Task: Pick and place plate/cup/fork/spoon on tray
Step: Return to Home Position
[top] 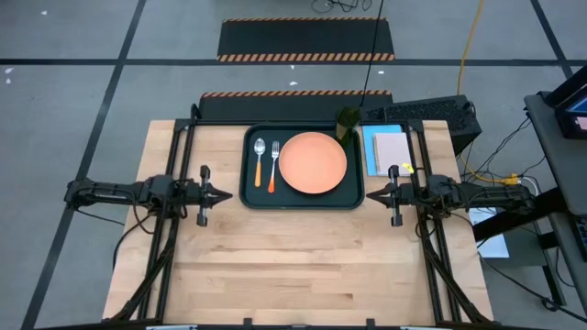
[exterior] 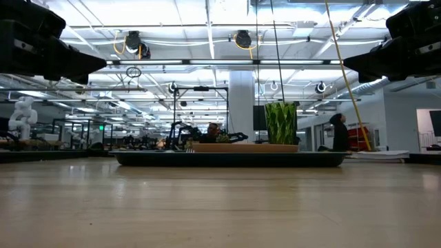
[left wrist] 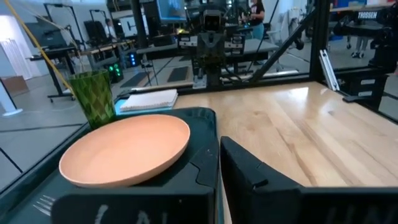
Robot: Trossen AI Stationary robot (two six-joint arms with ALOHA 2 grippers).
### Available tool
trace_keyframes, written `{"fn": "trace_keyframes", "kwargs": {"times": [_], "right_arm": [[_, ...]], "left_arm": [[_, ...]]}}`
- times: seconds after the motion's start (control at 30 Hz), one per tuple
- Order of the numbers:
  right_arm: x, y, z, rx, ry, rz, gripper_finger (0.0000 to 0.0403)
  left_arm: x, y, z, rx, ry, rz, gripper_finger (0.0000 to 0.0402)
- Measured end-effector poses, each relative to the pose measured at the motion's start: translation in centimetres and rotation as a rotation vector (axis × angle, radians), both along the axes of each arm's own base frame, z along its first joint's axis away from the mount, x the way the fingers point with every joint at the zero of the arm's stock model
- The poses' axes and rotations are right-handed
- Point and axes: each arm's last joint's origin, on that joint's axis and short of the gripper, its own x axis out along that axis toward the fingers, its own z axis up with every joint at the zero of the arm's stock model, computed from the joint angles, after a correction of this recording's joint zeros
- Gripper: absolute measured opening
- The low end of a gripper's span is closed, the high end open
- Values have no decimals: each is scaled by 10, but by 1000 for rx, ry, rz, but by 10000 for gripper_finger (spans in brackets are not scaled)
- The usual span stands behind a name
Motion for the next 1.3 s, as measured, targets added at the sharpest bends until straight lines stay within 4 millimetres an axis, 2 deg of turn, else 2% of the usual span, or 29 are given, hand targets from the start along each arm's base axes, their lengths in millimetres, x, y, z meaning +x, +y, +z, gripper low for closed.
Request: {"fn": "trace_keyframes", "kwargs": {"times": [0.23,0.6,0.87,1.3], "right_arm": [[0,0,0,0,0,0,0],[0,0,0,0,0,0,0],[0,0,0,0,0,0,0],[-1,0,2,-46,-19,-7,0]], "left_arm": [[0,0,7,-1,-75,3,4],[0,0,2,-23,-22,2,3],[0,0,-1,-27,8,2,25],[0,0,0,-26,4,2,4]]}}
